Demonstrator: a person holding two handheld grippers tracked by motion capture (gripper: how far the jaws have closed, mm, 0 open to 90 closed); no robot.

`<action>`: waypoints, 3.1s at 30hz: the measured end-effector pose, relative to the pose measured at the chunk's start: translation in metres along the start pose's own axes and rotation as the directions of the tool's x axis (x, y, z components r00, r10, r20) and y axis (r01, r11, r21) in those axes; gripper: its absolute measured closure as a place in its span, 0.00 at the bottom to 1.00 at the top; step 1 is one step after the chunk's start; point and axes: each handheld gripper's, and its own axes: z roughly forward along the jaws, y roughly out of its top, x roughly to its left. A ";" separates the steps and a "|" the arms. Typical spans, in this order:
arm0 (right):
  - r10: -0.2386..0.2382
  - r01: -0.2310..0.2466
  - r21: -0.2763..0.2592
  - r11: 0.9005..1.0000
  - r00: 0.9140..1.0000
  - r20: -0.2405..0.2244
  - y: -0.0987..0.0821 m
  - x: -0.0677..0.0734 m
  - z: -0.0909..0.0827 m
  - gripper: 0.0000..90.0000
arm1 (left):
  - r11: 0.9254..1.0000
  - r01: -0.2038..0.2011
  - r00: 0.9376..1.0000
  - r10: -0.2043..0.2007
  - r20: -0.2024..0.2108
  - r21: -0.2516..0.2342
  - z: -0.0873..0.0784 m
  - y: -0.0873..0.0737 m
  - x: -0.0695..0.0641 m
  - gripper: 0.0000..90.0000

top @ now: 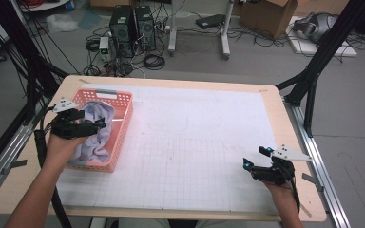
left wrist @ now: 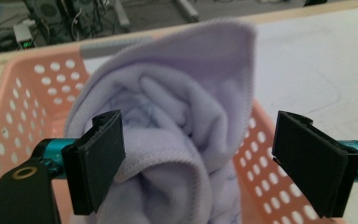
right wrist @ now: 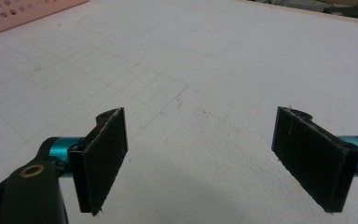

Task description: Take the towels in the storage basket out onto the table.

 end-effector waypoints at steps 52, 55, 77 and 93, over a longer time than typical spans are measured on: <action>0.021 -0.021 0.003 1.000 1.000 -0.005 0.000 0.001 -0.001 0.20 | 0.970 0.169 0.985 -0.159 -0.069 0.174 0.049 -0.017 0.028 0.66; 0.023 -0.023 0.005 1.000 1.000 -0.004 -0.002 -0.001 -0.003 0.20 | 0.981 0.187 0.982 -0.185 -0.047 0.044 0.036 -0.015 0.029 0.67; 0.034 -0.034 0.004 0.999 0.999 0.000 -0.003 -0.003 -0.005 0.20 | 0.911 0.133 0.990 -0.103 0.095 -0.391 -0.027 0.004 0.030 0.67; 0.026 -0.026 0.002 1.000 1.000 -0.005 -0.002 -0.002 -0.005 0.20 | 0.847 0.068 0.960 0.089 0.267 -0.528 -0.045 0.037 -0.014 0.67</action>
